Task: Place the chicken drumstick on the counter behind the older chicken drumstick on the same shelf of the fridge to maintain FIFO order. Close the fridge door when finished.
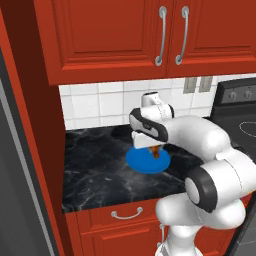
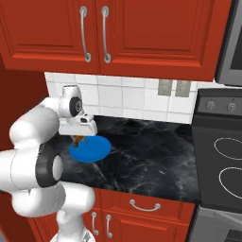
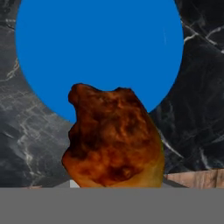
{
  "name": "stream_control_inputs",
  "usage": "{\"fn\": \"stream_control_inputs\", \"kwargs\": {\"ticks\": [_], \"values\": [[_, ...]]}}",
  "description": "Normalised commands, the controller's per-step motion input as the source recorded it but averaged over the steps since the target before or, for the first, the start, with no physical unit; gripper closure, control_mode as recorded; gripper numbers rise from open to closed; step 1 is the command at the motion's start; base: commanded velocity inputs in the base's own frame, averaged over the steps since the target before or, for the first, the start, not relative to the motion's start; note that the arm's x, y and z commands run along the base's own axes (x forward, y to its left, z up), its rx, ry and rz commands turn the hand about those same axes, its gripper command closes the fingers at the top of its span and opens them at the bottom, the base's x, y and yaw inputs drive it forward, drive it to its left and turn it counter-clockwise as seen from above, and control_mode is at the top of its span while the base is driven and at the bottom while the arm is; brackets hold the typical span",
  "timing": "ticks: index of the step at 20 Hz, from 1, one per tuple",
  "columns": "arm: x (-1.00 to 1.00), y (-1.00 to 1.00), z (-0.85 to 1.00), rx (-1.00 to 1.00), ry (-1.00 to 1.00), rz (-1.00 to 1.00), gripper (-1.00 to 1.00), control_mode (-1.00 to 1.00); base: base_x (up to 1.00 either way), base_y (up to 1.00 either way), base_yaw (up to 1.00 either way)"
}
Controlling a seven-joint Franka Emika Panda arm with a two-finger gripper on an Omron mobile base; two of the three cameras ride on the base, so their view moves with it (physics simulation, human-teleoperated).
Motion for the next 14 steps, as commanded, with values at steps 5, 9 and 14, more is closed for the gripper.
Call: {"fn": "stream_control_inputs", "kwargs": {"ticks": [5, 9, 14], "values": [[-0.69, -0.30, 0.54, 0.00, -0.09, 0.00, 1.00, -1.00, 0.00, 0.00, 0.00], [-0.52, -0.17, 0.41, 0.00, -0.03, 0.00, 1.00, -1.00, 0.00, 0.00, 0.00], [-0.18, 0.00, 0.22, 0.00, 0.00, 0.00, 1.00, -1.00, 0.00, 0.00, 0.00]]}}
